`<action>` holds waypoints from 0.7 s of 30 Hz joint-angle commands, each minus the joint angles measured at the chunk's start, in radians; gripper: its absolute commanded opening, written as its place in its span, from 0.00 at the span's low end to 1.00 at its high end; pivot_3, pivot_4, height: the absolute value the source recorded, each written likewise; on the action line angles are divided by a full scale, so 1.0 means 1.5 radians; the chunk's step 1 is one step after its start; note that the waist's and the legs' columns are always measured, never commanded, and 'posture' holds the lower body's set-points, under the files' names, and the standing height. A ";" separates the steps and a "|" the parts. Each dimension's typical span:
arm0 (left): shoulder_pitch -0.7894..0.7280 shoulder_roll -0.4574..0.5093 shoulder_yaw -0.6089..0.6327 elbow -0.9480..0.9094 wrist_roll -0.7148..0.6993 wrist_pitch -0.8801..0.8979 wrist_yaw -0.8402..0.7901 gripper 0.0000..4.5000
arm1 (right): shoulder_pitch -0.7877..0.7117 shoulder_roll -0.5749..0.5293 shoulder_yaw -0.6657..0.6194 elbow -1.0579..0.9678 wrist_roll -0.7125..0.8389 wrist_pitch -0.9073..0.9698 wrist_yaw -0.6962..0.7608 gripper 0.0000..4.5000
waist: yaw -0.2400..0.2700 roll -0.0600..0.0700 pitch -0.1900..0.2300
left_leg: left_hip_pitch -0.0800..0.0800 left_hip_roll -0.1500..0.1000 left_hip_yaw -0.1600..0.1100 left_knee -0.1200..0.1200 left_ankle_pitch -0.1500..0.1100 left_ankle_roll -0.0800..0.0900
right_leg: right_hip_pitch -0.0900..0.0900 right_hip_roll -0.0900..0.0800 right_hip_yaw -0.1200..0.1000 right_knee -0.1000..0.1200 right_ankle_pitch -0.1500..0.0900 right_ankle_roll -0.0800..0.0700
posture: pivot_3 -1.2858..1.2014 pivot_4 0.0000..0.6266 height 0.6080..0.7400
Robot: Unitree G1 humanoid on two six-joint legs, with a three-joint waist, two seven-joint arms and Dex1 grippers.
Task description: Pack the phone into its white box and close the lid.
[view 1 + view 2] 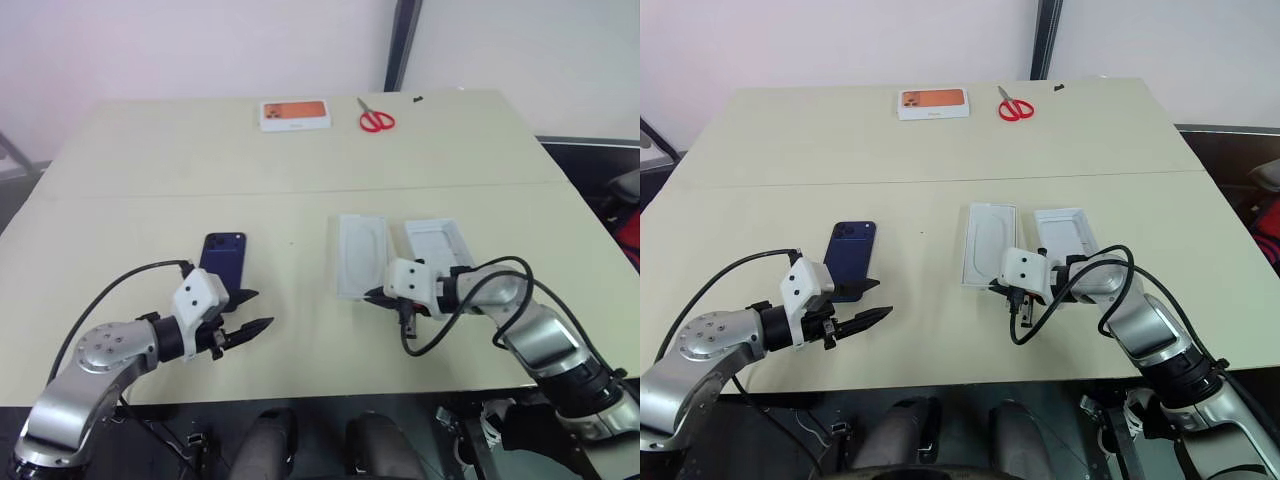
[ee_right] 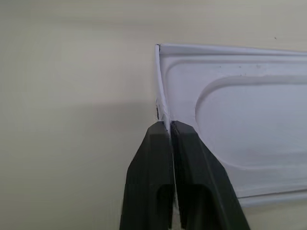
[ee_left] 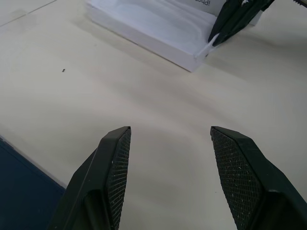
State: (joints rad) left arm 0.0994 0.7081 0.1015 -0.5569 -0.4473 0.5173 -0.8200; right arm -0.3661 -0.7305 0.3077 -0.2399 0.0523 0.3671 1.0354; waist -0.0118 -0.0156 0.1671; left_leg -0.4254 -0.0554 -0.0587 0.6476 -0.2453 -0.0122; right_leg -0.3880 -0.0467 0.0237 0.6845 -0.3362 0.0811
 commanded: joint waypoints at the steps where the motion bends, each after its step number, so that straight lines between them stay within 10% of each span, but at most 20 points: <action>1: 0.011 0.007 0.031 -0.015 -0.005 -0.009 0.008 0.62 | -0.002 0.015 0.022 -0.046 0.011 -0.003 0.017 0.01 | -0.001 0.000 0.000 | 0.000 0.000 0.000 0.000 0.000 0.000 | 0.000 0.000 0.000 0.000 0.000 0.000 | 0.52 0.24 1.00; 14: 0.049 0.008 0.081 -0.019 -0.010 -0.006 0.017 0.62 | -0.028 0.066 0.062 -0.061 0.010 0.030 0.019 0.01 | 0.001 0.000 0.000 | 0.000 0.000 0.000 0.000 0.000 0.000 | 0.000 0.000 0.000 0.000 0.000 0.000 | 0.52 0.24 1.00; 21: 0.051 -0.005 0.127 -0.014 -0.035 0.024 0.052 0.62 | -0.081 0.113 -0.018 -0.067 0.104 0.092 -0.004 0.79 | 0.000 0.000 0.000 | 0.000 0.000 0.000 0.000 0.000 0.000 | 0.000 0.000 0.000 0.000 0.000 0.000 | 0.52 0.24 1.00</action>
State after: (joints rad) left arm 0.1848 0.7054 0.2379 -0.5570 -0.4688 0.5332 -0.7649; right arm -0.4411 -0.5861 0.3491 -0.3068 0.1482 0.4726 1.0492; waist -0.0114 -0.0155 0.1671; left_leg -0.4255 -0.0553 -0.0588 0.6477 -0.2454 -0.0123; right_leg -0.3881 -0.0468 0.0235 0.6845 -0.3362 0.0811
